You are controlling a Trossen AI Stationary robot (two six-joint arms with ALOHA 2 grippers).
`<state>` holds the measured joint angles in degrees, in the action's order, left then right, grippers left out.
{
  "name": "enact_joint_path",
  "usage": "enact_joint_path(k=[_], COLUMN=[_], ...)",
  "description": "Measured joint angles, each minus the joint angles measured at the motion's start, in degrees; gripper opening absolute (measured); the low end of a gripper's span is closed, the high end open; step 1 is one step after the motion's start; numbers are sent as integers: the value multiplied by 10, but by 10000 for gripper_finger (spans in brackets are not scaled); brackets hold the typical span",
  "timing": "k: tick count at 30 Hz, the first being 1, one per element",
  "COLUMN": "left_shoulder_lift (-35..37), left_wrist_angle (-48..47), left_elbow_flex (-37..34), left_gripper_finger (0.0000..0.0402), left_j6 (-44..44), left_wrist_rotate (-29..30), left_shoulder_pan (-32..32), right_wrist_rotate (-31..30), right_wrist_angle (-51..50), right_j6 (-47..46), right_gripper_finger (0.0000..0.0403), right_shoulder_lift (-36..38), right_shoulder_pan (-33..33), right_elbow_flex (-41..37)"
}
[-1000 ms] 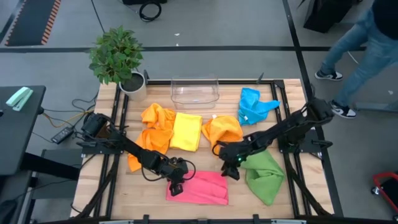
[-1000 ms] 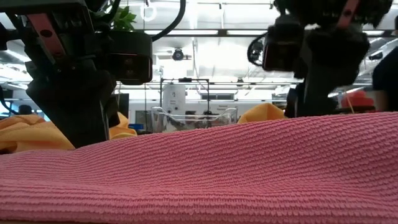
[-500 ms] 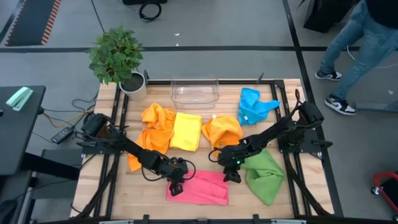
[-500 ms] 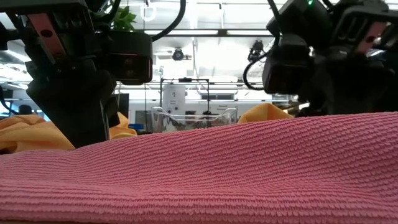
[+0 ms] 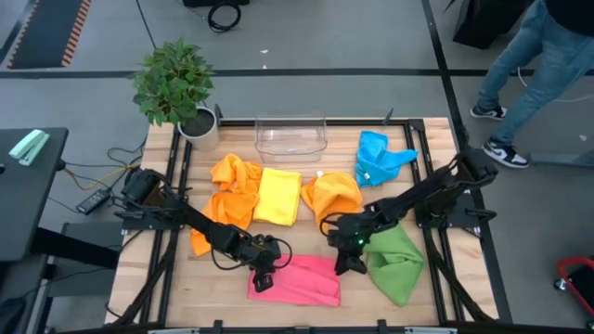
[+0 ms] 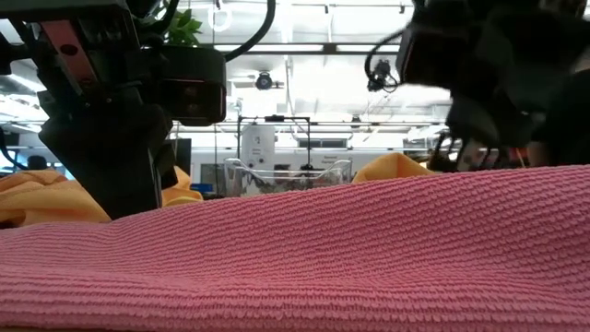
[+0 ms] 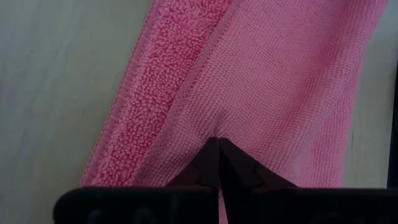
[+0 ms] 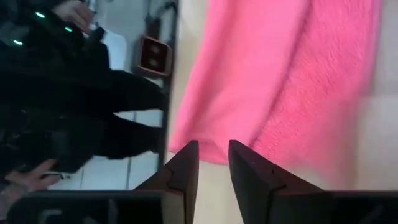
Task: Fold microfiber towels
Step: Fold the pink microfiber cloth
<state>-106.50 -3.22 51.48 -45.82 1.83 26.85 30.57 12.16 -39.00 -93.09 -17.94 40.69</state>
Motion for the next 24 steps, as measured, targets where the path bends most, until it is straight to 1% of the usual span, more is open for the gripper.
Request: enact_joint_path(k=[2,5,8,12,19,24], left_shoulder_lift=[0,0,0,0,0,0], left_wrist_angle=[0,0,0,0,0,0], left_elbow_flex=[0,0,0,0,0,0], left_gripper_finger=[6,12,16,6,15,6], left_j6=[0,0,0,-3,-16,-16], left_wrist_rotate=[1,1,1,-3,-1,-3], left_shoulder_pan=[0,0,0,2,6,6], right_wrist_rotate=[-14,-69,-115,-104,-99,-142], right_wrist_angle=[-7,-36,-71,-98,-96,-132], right_j6=[9,36,50,57,82,101], right_gripper_finger=[92,91,92,101,140,155], right_shoulder_lift=[14,24,17,-11,-26,-26], right_shoulder_pan=[0,0,1,7,5,7], right_elbow_flex=[0,0,0,0,0,0])
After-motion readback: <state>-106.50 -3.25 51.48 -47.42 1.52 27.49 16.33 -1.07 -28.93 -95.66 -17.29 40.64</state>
